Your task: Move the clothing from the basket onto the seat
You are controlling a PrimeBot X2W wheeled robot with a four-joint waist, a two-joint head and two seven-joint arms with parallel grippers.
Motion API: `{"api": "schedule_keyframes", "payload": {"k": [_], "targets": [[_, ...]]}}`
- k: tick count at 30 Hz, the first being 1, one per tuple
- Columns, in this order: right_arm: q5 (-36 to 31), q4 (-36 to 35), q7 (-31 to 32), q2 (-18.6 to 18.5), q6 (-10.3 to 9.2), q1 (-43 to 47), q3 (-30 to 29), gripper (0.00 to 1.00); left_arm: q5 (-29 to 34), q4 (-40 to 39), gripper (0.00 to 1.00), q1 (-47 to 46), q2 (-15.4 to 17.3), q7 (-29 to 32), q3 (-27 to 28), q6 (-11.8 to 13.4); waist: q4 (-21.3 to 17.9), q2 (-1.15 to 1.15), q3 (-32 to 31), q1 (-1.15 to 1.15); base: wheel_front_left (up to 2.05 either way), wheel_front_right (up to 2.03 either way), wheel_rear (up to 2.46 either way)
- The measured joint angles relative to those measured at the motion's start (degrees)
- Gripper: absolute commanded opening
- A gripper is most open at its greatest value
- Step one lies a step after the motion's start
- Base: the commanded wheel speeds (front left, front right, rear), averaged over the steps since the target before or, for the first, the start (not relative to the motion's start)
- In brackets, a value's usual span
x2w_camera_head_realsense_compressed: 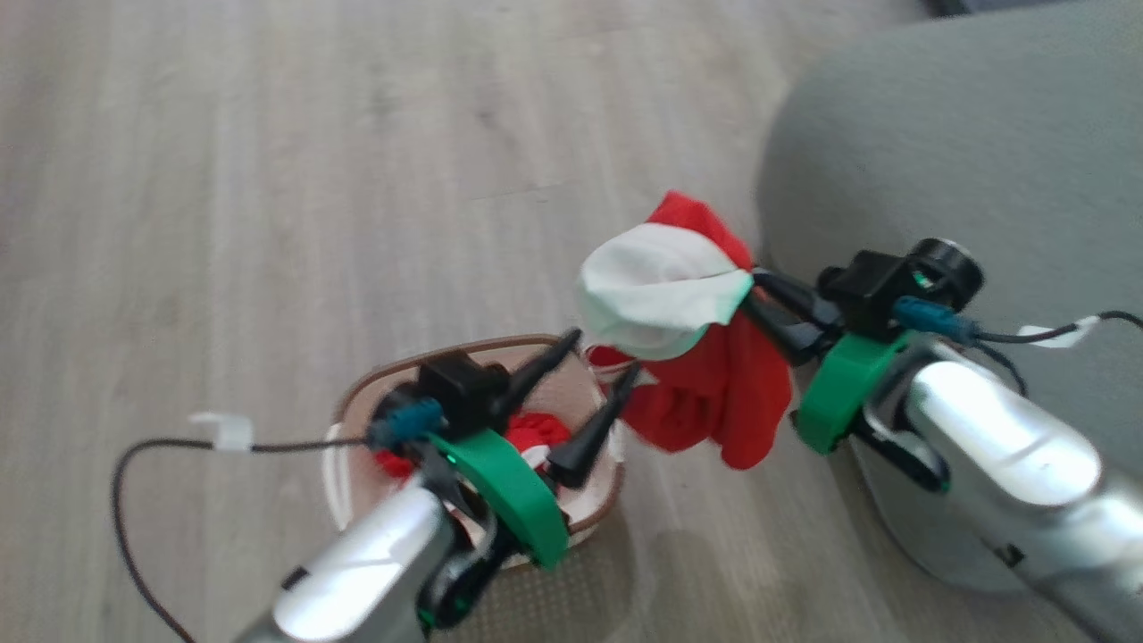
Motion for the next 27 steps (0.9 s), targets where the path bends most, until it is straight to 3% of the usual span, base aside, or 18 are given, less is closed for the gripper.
{"api": "schedule_keyframes", "payload": {"k": [5, 12, 22, 27], "targets": [[-1.37, -1.71, 0.0, -2.75, 0.0, 1.84, -5.23, 0.0, 2.15, 2.08, 1.0, 1.44, -3.13, -0.91, -1.22, -1.0, -6.63, 0.0, 0.41, 0.0, 0.0, 0.0, 0.0], [-2.0, -3.28, 0.0, -6.13, 0.0, 5.24, -11.94, 0.0, 5.03, 3.68, 1.0, 1.44, -5.61, -0.98, -1.75, -2.22, -11.99, 0.0, 1.25, 0.0, 0.0, 0.0, 0.0], [-2.33, -3.83, 0.0, -4.35, 0.0, 6.2, -18.63, 0.0, 7.23, 3.86, 1.0, 1.2, -5.7, -0.99, -0.79, -3.26, -13.23, 0.0, 5.56, 0.0, 0.0, 0.0, 0.0], [-3.54, 0.0, 0.01, -2.07, 0.0, 0.97, -25.97, 0.0, 8.51, 3.92, 1.0, -1.65, -5.59, -0.99, -0.57, -3.56, -12.56, 0.0, 10.14, 0.0, 0.0, 0.0, 0.0]]}}
